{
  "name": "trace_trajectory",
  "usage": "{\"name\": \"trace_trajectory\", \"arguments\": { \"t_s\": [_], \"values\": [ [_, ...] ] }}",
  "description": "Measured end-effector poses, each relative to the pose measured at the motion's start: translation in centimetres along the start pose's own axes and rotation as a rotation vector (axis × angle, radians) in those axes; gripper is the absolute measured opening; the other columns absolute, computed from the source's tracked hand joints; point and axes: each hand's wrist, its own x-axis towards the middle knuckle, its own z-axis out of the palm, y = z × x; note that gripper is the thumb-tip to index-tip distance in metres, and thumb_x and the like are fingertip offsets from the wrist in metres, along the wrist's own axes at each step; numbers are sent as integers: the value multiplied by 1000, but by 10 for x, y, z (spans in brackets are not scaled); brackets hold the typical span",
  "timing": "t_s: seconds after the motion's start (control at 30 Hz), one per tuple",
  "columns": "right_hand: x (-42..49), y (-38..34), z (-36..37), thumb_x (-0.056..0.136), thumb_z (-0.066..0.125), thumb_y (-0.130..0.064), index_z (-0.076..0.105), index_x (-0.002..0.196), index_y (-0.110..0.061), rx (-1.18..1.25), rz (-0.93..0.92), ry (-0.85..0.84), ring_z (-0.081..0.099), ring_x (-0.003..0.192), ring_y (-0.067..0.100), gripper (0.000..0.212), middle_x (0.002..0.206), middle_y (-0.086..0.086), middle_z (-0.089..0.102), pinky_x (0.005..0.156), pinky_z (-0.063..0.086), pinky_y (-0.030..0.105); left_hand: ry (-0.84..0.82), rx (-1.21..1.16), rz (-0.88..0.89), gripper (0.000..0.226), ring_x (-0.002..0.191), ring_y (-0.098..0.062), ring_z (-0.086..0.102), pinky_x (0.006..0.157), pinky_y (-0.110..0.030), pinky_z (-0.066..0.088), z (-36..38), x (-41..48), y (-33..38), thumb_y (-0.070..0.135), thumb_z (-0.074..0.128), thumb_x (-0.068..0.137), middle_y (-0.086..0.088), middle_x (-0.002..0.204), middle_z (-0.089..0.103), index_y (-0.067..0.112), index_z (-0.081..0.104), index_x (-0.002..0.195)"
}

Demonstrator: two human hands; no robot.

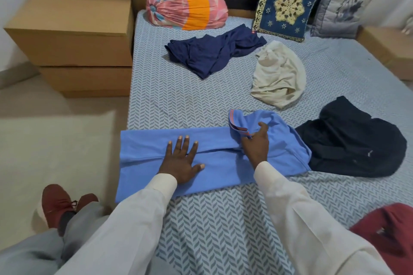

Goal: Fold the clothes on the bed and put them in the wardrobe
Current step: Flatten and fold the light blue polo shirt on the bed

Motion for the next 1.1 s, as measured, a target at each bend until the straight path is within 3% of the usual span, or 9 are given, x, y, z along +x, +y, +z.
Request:
{"name": "trace_trajectory", "arguments": {
  "t_s": [0.1, 0.17, 0.23, 0.3, 0.43, 0.6, 0.77, 0.93, 1.1],
  "values": [
    [12, -2, -5, 82, 68, -22, 20, 150, -19, 81, 104, -73, 62, 95, 32, 83, 108, 13, 62, 73, 49, 38, -19, 10, -10, 116, 143, -27, -32, 114, -57, -20, 0, 0, -1, 88, -32, 50, -3, 152, -38, 29, -25, 150],
    [21, -6, -9, 83, 63, -19, 20, 151, -21, -28, 58, -132, 64, 93, 36, 81, 105, 19, 66, 68, 45, 35, -36, 8, -20, 118, 143, -26, -33, 112, -57, -22, -1, 1, -1, 89, -32, 45, 0, 147, -42, 31, -27, 147],
    [25, -12, -16, 84, 58, -13, 25, 150, -19, -94, 20, -124, 63, 91, 38, 74, 100, 19, 66, 66, 39, 33, -53, 19, -34, 108, 143, -26, -33, 112, -57, -23, -2, 2, 1, 89, -20, 58, 1, 148, -41, 31, -26, 148],
    [21, -16, -23, 83, 60, -16, 27, 148, -20, -47, 72, -42, 63, 94, 37, 73, 104, 18, 65, 70, 42, 34, -62, 17, -45, 93, 143, -25, -33, 112, -57, -23, -1, 3, 2, 83, -5, 75, -1, 153, -39, 31, -26, 149],
    [-9, -7, -28, 72, 59, -38, 28, 137, -29, 143, 227, 139, 62, 101, 38, 72, 118, 13, 63, 86, 52, 50, -65, 20, -42, 100, 142, -24, -35, 111, -56, -24, 0, 3, 0, 89, -18, 63, 1, 149, -42, 32, -31, 144],
    [-38, 8, -31, 81, 66, -33, 28, 143, -22, 164, 356, 247, 60, 107, 41, 73, 126, 19, 60, 87, 48, 44, -82, 21, -49, 83, 142, -25, -35, 113, -57, -21, -3, 1, 2, 73, 14, 91, -2, 154, -38, 29, -25, 149],
    [-27, 20, -46, 84, 70, -28, 41, 138, -9, 111, 214, 356, 47, 125, 34, 65, 140, 16, 44, 91, 41, 41, -82, 21, -57, 82, 143, -25, -33, 113, -57, -21, -4, 0, 4, 73, 14, 92, -2, 154, -37, 29, -26, 149],
    [51, 2, -57, 88, 62, -22, 58, 117, -10, -156, -46, 64, 61, 104, 30, 31, 113, 11, 64, 76, 37, 28, -91, 22, -72, 83, 143, -24, -34, 113, -56, -22, -3, 2, 4, 73, 14, 92, -2, 154, -37, 29, -25, 150],
    [91, -24, -36, 82, 67, -56, 55, 120, -14, -465, -21, -344, 65, 89, 31, 58, 95, 9, 66, 71, 51, 38, -86, 15, -81, 83, 142, -24, -35, 111, -56, -24, -1, 5, 4, 75, 11, 90, 1, 151, -40, 30, -27, 148]
  ]
}}
